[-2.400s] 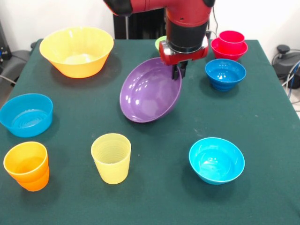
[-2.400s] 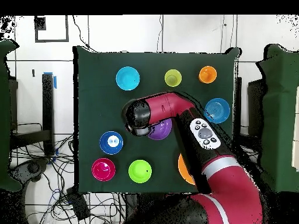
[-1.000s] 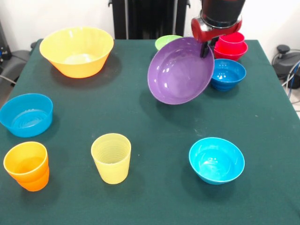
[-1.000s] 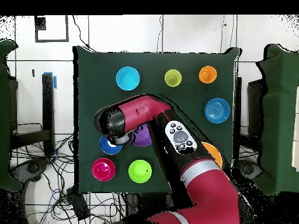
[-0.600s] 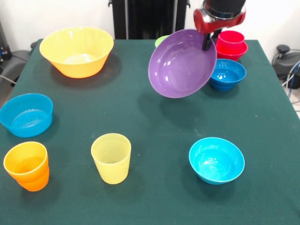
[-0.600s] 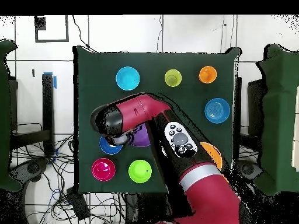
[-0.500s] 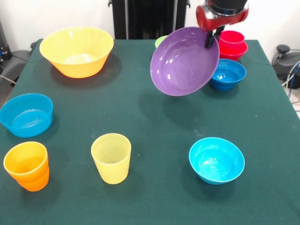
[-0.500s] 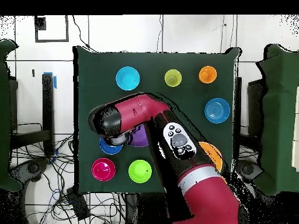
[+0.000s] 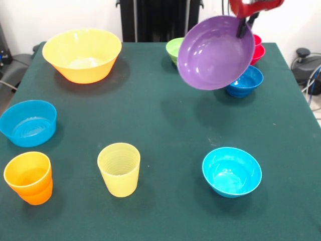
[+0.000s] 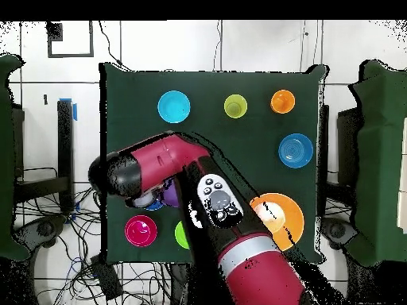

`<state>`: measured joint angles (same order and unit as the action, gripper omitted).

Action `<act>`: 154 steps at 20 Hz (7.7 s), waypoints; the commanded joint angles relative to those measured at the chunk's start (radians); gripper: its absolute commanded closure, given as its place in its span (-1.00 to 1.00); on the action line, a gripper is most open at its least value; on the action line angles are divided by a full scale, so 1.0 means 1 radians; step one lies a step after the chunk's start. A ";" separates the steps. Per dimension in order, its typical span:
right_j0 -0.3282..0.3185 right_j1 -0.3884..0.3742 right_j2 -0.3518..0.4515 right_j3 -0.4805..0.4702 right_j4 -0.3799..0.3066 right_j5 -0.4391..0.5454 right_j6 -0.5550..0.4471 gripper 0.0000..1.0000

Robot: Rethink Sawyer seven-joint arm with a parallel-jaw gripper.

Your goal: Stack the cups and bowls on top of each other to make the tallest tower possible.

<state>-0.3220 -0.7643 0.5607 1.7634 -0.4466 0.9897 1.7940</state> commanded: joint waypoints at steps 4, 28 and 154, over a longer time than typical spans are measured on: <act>0.101 -0.035 -0.057 0.079 0.051 -0.008 0.155 1.00; 0.206 -0.018 -0.146 0.045 0.094 -0.069 0.188 1.00; 0.346 0.582 -0.215 -0.388 -0.003 -0.336 0.122 -1.00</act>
<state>-0.0183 -0.3234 0.3729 1.4607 -0.4186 0.8230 1.7757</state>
